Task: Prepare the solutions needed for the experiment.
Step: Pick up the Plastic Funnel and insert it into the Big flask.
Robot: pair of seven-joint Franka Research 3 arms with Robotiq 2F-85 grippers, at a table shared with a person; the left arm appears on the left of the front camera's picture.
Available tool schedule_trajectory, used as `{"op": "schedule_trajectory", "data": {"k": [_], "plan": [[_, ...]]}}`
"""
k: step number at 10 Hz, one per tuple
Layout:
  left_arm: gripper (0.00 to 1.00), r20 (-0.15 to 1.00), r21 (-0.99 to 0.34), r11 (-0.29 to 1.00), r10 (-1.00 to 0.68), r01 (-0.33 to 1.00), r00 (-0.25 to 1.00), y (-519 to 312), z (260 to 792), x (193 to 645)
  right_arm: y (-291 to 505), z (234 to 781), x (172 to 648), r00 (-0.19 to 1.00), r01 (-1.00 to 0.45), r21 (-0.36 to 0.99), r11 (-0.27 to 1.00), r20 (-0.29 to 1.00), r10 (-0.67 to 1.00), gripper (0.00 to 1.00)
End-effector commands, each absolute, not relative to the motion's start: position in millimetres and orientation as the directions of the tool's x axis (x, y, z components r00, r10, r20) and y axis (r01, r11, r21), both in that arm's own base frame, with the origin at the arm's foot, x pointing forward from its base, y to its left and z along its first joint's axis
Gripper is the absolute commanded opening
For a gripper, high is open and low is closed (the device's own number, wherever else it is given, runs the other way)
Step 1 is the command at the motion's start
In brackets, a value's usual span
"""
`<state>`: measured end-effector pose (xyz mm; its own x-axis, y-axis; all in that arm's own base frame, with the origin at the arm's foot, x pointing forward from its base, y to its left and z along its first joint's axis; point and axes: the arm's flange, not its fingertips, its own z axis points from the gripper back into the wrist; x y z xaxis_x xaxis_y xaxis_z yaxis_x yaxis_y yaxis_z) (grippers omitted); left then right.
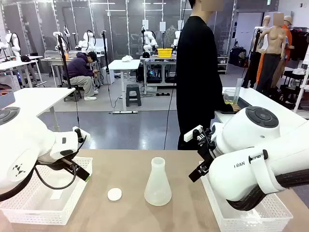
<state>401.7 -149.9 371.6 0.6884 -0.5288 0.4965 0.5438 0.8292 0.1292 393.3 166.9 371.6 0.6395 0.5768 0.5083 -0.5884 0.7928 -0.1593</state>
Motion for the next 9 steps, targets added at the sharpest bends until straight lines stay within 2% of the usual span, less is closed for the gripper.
{"op": "schedule_trajectory", "data": {"k": [1, 9], "plan": [[1.0, 0.497, 0.129, 0.829, -0.529, 0.544, 0.688, -150.1, 371.6, 401.7, 166.9, 371.6, 393.3, 0.64, -0.588, -0.159, 0.793, 0.508, 0.577, 1.0], [1.0, 0.497, 0.129, 0.829, -0.529, 0.544, 0.688, -150.1, 371.6, 401.7, 166.9, 371.6, 393.3, 0.64, -0.588, -0.159, 0.793, 0.508, 0.577, 1.0]]}}
